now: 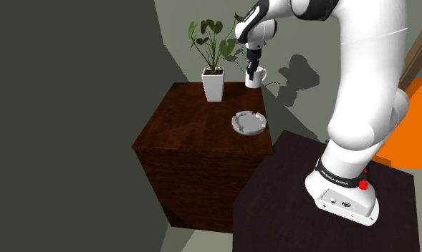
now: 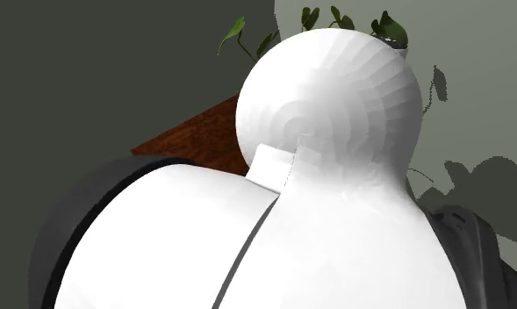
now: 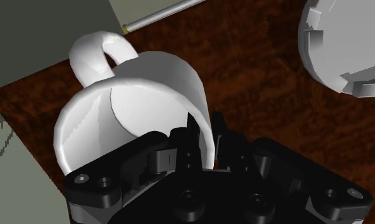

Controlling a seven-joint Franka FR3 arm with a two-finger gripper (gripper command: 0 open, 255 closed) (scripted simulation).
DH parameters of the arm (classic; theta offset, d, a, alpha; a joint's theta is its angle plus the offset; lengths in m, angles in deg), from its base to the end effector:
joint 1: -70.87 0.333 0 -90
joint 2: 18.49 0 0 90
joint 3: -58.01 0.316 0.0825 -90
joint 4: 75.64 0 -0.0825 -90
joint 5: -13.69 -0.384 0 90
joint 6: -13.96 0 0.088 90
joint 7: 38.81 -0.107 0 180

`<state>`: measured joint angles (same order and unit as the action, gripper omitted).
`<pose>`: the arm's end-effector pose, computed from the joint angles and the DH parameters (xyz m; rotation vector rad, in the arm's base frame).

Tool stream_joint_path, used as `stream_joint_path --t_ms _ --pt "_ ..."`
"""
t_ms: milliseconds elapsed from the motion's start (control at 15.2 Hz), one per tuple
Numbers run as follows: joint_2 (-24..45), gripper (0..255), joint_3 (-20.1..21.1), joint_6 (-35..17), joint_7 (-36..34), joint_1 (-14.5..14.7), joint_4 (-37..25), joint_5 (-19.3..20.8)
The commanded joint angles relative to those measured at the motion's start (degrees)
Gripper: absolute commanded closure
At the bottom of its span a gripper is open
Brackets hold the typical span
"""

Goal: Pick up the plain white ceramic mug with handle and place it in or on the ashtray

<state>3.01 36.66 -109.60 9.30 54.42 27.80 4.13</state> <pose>0.5203 -0.3729 0.3499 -3.1366 -0.1754 -0.0122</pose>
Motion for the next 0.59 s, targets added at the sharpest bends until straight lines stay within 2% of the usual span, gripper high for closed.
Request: stream_joint_path --t_ms 0,528 --pt "-3.3 255 -0.2 -1.3 -1.4 1.5 4.3 1.2" --pt "-19.2 255 0.7 -6.0 -11.4 7.6 23.7 8.2"
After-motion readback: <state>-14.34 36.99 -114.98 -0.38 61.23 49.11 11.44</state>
